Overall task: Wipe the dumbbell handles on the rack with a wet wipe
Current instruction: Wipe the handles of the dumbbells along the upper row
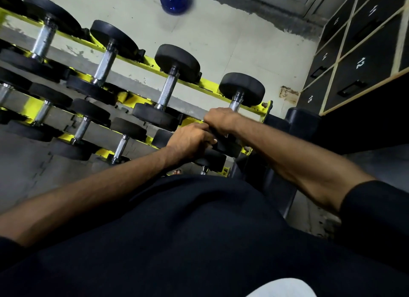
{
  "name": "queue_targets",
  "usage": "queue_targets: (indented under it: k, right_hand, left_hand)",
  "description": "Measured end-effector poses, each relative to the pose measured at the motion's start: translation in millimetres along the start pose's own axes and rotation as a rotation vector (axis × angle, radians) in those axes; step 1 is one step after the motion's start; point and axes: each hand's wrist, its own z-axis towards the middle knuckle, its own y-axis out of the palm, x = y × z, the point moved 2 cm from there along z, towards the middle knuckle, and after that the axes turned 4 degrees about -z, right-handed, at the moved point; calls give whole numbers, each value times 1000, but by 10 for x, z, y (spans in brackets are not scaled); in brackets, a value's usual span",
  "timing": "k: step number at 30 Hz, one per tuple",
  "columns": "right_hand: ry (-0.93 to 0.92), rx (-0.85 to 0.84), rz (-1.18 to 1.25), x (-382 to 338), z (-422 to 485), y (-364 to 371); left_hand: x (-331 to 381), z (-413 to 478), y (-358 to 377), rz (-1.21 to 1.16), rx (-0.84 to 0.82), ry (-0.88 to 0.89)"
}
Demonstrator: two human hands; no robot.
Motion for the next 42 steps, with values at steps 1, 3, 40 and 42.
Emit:
queue_targets:
  k: [1, 3, 40, 42]
  right_hand:
    - [-18, -65, -16, -27, 28, -19]
    - [-38, -145, -27, -32, 70, -16]
    - [467, 17, 1505, 577, -384, 941]
    - [498, 118, 1550, 526, -370, 963]
  left_hand:
    - [-4, -3, -1, -4, -1, -3]
    - [-12, -1, 1, -5, -8, -10]
    - [-58, 297, -128, 73, -208, 202]
    - [-54, 300, -145, 92, -204, 224]
